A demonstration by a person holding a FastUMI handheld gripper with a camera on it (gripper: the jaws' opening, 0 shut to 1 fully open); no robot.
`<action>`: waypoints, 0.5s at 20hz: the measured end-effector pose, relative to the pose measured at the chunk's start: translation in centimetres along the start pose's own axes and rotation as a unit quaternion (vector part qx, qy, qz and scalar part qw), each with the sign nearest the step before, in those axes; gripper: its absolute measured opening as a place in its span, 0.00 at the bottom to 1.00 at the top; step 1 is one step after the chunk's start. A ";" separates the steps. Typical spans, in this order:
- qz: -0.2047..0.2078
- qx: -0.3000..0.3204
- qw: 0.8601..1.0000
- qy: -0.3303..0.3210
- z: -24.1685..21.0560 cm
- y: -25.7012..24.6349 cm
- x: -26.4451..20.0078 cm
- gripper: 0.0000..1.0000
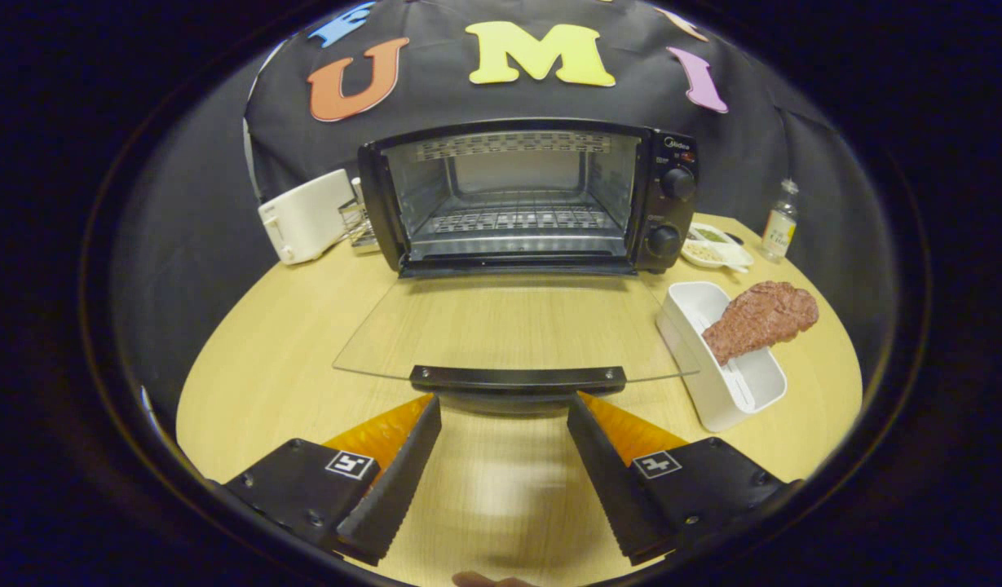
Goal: Open the toaster oven, put the food inside, and close the toaster oven door.
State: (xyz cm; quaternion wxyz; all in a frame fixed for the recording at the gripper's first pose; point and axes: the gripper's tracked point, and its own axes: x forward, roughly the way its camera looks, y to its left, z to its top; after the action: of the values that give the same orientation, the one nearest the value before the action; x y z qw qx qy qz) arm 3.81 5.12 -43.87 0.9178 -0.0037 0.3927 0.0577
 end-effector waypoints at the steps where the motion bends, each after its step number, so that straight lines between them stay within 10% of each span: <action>1: 0.007 -0.006 1.000 -0.003 0.5 -0.9 -1.0 1.00; 10: -0.020 -0.047 0.998 -0.031 6.8 -14.1 -8.1 0.99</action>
State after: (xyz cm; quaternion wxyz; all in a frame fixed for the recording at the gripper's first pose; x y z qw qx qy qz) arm 4.69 -9.41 -33.83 0.9295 -0.0526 0.3604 0.0577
